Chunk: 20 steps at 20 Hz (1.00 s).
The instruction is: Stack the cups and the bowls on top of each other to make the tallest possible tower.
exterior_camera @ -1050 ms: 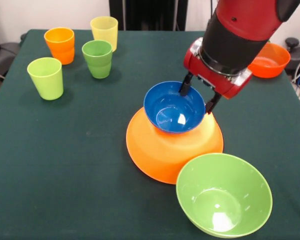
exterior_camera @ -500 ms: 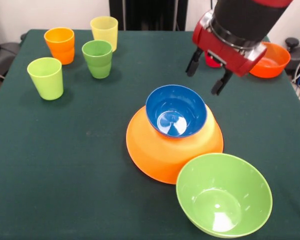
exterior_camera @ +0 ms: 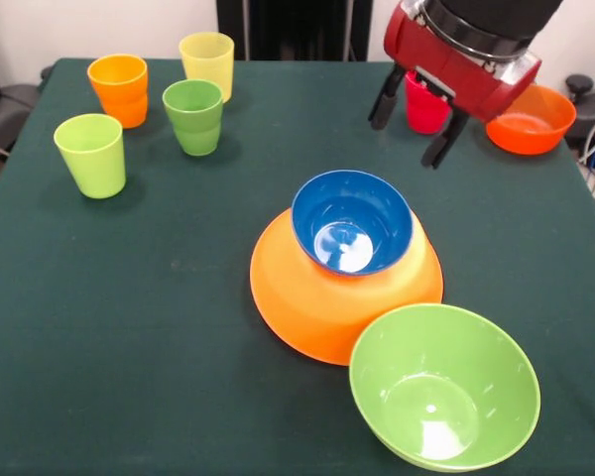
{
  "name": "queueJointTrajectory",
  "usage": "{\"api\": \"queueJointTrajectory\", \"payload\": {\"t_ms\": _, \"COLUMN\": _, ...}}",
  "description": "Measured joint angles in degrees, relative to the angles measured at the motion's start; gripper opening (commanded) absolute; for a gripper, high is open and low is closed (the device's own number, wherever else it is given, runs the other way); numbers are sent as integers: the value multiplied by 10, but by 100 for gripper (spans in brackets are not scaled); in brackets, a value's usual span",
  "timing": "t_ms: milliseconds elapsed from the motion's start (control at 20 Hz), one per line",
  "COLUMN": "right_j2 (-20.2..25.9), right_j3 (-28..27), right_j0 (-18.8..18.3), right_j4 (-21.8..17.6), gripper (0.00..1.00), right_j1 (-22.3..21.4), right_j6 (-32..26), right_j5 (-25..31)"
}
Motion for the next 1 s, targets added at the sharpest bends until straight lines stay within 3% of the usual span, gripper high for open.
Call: {"api": "queueJointTrajectory", "payload": {"t_ms": 1000, "right_j2": -6, "right_j3": 164, "right_j0": -39, "right_j4": -14, "gripper": 100, "right_j1": -87, "right_j6": 0, "right_j5": -84}}
